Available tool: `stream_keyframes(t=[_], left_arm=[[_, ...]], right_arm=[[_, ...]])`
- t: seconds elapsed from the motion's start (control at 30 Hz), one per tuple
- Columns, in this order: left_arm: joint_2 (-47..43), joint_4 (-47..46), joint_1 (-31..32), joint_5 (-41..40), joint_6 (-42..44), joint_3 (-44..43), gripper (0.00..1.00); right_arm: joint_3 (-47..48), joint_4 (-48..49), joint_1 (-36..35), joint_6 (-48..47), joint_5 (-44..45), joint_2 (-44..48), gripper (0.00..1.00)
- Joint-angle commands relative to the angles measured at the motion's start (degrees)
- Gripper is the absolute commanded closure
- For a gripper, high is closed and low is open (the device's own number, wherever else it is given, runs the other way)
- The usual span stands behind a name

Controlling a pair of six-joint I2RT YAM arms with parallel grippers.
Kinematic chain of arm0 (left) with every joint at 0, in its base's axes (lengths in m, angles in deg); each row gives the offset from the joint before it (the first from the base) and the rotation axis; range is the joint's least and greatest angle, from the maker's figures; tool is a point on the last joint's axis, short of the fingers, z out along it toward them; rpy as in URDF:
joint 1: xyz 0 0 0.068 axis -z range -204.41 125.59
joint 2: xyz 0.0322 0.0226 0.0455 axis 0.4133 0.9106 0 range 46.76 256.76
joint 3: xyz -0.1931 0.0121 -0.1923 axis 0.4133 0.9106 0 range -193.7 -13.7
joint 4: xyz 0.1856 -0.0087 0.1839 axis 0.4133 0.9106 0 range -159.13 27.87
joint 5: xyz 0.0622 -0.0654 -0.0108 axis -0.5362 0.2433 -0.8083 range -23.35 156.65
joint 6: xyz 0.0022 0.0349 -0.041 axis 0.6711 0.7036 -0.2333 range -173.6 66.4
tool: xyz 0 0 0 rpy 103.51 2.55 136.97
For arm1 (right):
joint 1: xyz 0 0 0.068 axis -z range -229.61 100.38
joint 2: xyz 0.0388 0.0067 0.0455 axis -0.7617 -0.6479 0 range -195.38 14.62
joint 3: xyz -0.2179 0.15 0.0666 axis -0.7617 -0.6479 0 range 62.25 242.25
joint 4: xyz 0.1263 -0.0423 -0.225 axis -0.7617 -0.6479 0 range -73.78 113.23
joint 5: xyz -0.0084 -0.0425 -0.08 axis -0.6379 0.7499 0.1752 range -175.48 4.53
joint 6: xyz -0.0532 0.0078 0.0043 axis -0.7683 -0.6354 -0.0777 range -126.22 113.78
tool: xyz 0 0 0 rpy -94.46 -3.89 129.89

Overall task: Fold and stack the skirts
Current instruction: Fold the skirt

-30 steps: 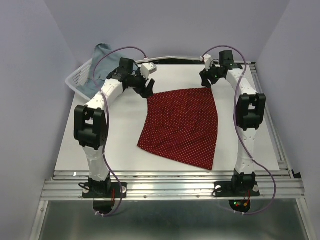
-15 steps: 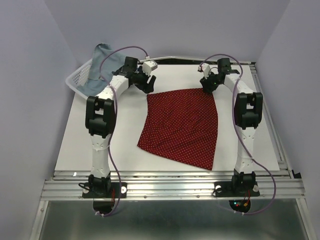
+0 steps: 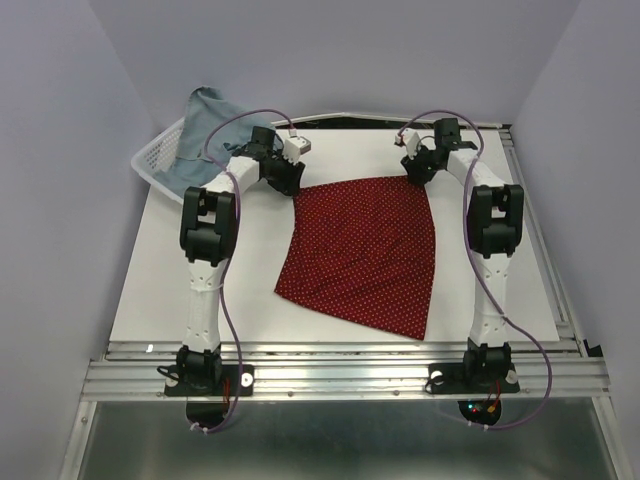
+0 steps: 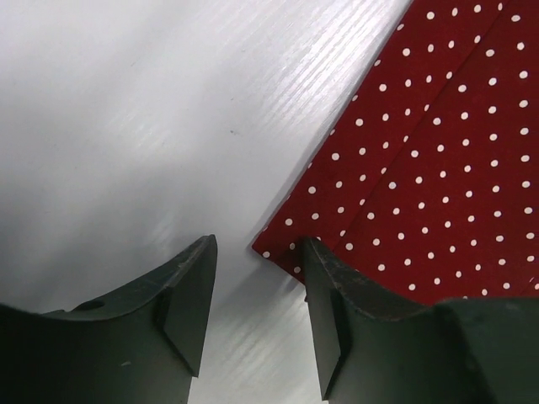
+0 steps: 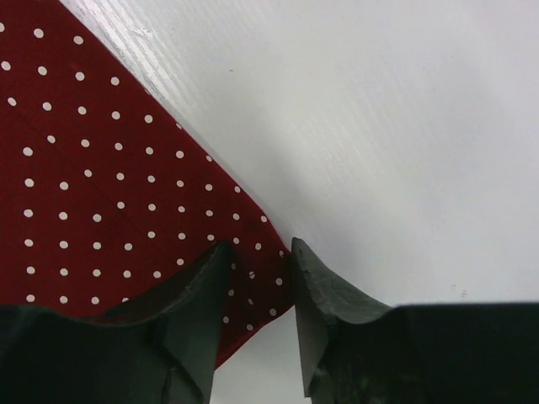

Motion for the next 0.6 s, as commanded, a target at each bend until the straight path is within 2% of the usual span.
stream_keyframes(t=[0.0, 0.07, 0.13, 0.2, 0.23, 0.27, 0.33, 0.57], left_arm=[[-0.2, 0.8, 0.1, 0.4, 1.4, -1.5, 0.48], [-0.1, 0.9, 0.1, 2.1, 1.5, -1.6, 0.53], [0.1, 1.0, 0.1, 2.7, 2.1, -2.1, 0.61], [0.3, 1.6, 0.1, 3.5, 2.9, -2.5, 0.67], [0.2, 1.6, 0.1, 3.6, 3.3, -2.7, 0.8], [0.0, 1.7, 0.1, 3.6, 3.5, -2.8, 0.88], [-0.8, 1.1, 0.0, 3.8, 3.5, -2.5, 0.98], [-6.3, -2.2, -0.1, 3.0, 3.3, -0.2, 1.0]], right_arm=[[-0.2, 2.6, 0.3, -0.7, 1.3, -1.2, 0.67], [0.0, 2.7, 0.3, -0.5, 1.4, -1.3, 0.75], [0.4, 2.9, 0.3, -0.5, 1.4, -1.3, 0.8], [0.7, 3.0, 0.3, -0.3, 1.4, -1.2, 0.91], [1.1, 3.2, 0.3, -0.1, 1.4, -1.0, 0.94], [1.3, 3.3, 0.3, 0.3, 1.5, -0.9, 0.99], [1.7, 3.9, 0.3, 0.8, 1.9, -0.7, 0.99], [3.2, 6.1, 0.8, 2.0, 3.8, 3.2, 0.99]])
